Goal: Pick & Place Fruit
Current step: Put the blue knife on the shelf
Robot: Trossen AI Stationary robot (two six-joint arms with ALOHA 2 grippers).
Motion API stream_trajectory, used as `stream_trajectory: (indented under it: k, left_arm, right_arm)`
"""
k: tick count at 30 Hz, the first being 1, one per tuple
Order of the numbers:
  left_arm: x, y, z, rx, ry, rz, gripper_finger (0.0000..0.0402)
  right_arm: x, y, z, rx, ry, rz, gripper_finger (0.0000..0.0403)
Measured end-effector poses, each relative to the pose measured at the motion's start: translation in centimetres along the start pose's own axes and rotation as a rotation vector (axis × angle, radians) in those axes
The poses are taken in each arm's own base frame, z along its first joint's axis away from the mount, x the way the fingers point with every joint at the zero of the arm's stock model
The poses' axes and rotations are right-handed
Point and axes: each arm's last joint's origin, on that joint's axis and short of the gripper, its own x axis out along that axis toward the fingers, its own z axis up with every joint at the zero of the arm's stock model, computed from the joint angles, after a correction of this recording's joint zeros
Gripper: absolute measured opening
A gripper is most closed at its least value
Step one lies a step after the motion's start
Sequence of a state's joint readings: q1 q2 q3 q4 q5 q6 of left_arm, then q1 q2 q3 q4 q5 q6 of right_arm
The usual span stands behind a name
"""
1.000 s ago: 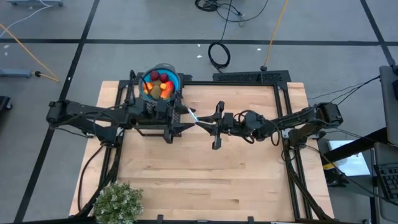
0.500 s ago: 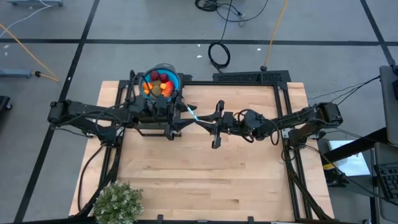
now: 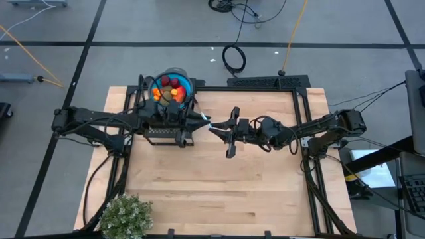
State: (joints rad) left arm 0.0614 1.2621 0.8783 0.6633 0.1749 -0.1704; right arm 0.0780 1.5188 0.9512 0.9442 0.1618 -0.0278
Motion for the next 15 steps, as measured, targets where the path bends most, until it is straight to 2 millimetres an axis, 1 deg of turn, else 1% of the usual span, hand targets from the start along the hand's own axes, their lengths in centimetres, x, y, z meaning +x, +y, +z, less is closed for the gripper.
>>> stream_trajectory:
  k: [3,8,11,15]
  left_arm:
    - [0.0,0.1,-0.1,-0.024,0.007,-0.004,0.0024]
    - [-0.2,0.1,-0.2,-0.031,0.054,0.008,0.0018]
    - [-1.0,-0.1,0.3,-0.025,0.099,0.031,0.0018]
    - [-2.9,-0.5,1.1,-0.007,0.196,0.089,0.0018]
  right_arm:
    - [0.0,0.0,-0.1,-0.012,0.007,0.002,0.0083]
    - [0.0,-0.1,-0.5,-0.021,0.063,-0.044,0.0134]
    - [-0.2,-0.1,-1.1,-0.006,0.136,-0.045,0.0153]
    - [-0.3,-0.2,-1.9,0.011,0.222,-0.052,0.0166]
